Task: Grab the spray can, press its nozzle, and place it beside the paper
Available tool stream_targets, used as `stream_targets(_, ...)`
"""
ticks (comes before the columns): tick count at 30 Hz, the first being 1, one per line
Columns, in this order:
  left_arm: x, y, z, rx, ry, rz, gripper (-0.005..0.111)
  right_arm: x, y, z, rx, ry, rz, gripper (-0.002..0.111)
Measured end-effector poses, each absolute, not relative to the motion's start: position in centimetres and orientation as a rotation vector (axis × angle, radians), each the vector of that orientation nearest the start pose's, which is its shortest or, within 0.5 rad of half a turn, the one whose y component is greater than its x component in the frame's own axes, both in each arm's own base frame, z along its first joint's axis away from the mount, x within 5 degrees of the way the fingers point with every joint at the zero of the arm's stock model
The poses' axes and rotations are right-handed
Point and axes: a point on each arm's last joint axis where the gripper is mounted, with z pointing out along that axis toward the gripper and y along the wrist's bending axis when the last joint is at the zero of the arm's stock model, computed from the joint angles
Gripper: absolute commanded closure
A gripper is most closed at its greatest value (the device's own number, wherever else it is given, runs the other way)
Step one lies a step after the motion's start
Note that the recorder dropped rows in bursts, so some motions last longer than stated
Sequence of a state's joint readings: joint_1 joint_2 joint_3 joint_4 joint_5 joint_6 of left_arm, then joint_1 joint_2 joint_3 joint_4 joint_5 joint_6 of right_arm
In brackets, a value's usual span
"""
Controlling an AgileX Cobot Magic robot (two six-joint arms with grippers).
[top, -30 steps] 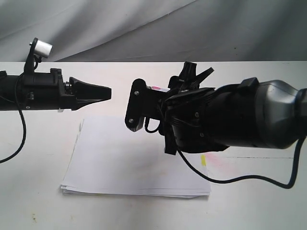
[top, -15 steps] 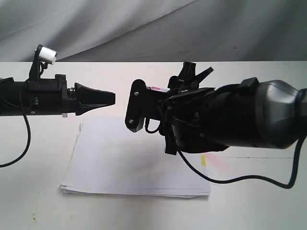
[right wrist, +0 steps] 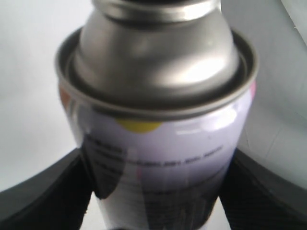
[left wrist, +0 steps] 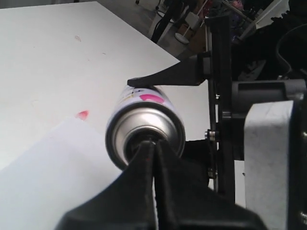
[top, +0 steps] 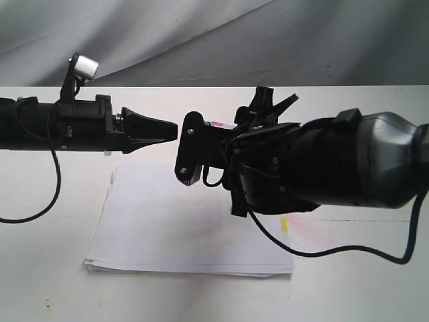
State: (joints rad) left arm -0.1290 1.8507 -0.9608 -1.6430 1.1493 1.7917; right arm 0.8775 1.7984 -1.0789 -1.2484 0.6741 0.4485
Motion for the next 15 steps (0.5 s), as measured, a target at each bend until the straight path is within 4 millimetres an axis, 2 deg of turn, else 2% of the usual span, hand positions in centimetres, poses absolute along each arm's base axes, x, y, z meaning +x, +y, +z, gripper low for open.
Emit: stream_targets(15,32.37,-12.88,19.42,0.822,1.925,-1.241,0.107,27.36,24.46,20.24,-1.474,1.819,-0.698,0.108)
